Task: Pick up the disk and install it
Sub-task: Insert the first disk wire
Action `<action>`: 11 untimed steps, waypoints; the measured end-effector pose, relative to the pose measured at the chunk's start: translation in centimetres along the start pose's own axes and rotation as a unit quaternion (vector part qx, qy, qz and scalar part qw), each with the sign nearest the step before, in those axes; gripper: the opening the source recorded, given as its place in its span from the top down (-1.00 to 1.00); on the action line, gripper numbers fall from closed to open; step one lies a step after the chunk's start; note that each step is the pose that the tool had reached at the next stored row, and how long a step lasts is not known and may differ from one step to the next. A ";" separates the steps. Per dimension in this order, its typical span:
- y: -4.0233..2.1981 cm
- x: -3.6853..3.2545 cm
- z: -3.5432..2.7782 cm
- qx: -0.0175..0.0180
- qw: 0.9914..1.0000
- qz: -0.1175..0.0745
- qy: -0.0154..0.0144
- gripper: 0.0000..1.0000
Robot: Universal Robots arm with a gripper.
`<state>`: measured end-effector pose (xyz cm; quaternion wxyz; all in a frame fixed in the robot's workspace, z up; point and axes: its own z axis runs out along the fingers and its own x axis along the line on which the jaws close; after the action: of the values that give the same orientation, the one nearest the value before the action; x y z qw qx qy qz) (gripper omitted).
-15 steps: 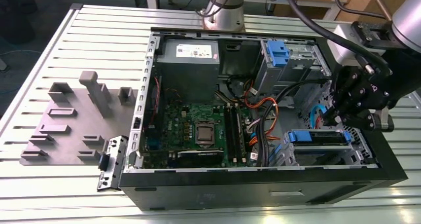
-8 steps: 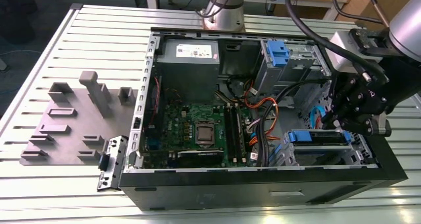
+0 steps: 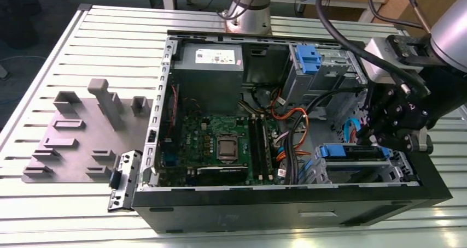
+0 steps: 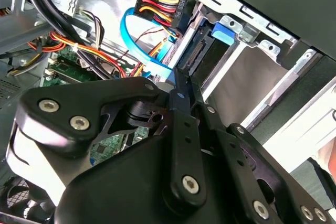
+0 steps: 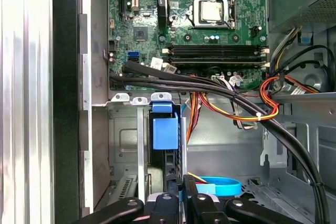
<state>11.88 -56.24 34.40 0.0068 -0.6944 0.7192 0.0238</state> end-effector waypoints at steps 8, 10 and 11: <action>0.08 0.04 0.37 0.000 1.000 0.000 0.000 0.68; 0.08 0.07 0.48 0.000 1.000 0.000 0.000 0.68; 0.08 0.09 0.52 0.000 1.000 0.000 0.000 0.68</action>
<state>11.78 -56.31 33.88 0.0067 -0.6944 0.7191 0.0238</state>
